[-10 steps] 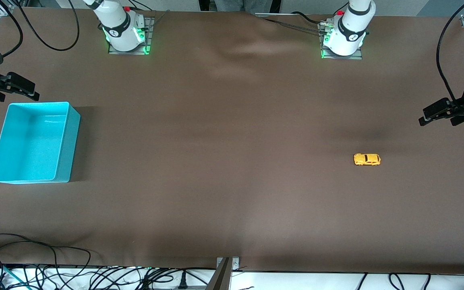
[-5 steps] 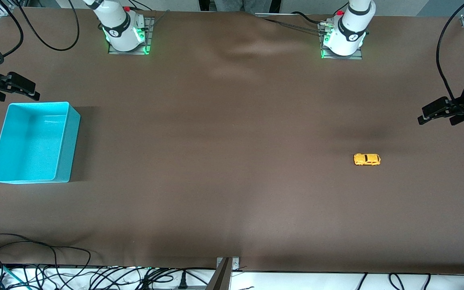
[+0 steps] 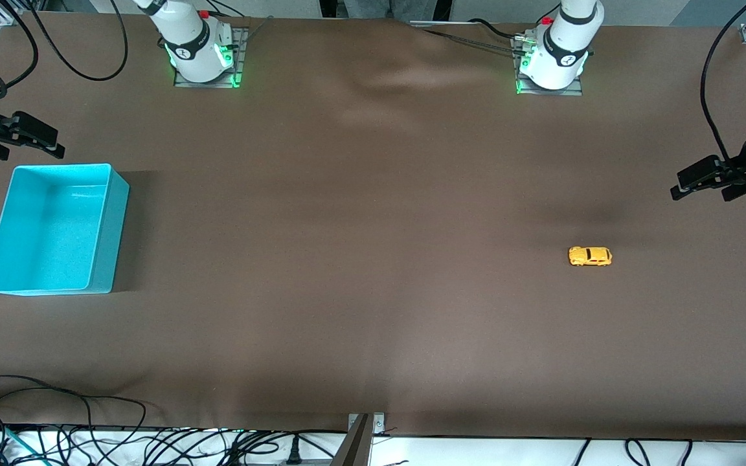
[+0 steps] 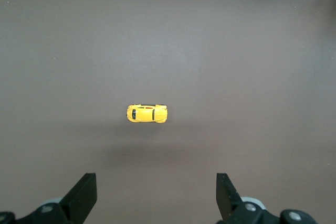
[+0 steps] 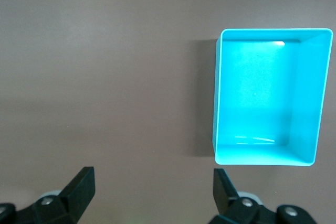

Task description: Wind up and store yellow beetle car

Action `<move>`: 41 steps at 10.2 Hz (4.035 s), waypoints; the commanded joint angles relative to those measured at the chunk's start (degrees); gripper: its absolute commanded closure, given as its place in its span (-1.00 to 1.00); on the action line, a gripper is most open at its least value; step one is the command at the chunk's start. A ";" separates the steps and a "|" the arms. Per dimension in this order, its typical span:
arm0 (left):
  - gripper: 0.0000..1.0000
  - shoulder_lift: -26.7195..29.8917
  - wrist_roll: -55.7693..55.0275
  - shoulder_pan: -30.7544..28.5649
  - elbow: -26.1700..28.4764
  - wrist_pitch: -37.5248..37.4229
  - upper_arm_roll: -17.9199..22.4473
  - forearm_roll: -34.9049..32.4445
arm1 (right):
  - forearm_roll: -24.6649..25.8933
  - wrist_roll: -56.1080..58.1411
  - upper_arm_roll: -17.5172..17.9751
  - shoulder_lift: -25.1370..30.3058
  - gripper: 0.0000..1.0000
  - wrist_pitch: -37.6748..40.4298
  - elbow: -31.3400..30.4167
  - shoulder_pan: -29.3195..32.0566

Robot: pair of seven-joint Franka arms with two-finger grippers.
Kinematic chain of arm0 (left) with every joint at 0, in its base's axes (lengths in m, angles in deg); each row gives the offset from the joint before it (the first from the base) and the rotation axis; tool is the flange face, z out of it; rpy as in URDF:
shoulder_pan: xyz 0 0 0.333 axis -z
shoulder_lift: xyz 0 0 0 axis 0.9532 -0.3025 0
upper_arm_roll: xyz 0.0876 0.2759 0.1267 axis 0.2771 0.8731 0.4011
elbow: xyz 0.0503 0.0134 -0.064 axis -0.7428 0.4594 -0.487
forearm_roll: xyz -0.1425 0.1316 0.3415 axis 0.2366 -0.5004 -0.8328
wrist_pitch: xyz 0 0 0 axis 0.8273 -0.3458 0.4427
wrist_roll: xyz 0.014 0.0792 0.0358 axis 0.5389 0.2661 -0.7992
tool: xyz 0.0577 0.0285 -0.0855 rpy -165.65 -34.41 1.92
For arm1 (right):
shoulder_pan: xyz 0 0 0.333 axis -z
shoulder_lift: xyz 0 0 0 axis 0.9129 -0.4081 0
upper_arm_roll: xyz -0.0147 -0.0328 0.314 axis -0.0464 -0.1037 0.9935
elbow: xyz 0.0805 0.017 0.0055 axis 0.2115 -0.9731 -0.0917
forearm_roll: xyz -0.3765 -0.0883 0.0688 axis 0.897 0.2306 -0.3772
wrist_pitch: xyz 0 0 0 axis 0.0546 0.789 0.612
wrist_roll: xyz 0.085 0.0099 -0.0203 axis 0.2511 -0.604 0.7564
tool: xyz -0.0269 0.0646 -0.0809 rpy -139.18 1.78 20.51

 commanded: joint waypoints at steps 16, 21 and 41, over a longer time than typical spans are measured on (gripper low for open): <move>-1.00 0.62 1.52 0.28 0.94 -0.38 0.08 1.00 | 1.30 -0.67 0.17 -0.65 -1.00 0.71 0.66 -0.08; -1.00 0.18 1.43 0.37 1.11 -0.29 -1.14 -6.88 | 1.30 -0.67 0.17 -0.65 -1.00 0.71 0.57 -0.08; -1.00 -11.95 -73.52 -3.76 7.23 3.28 -1.15 -6.83 | 1.30 -0.67 0.17 -0.65 -1.00 0.62 0.49 -0.08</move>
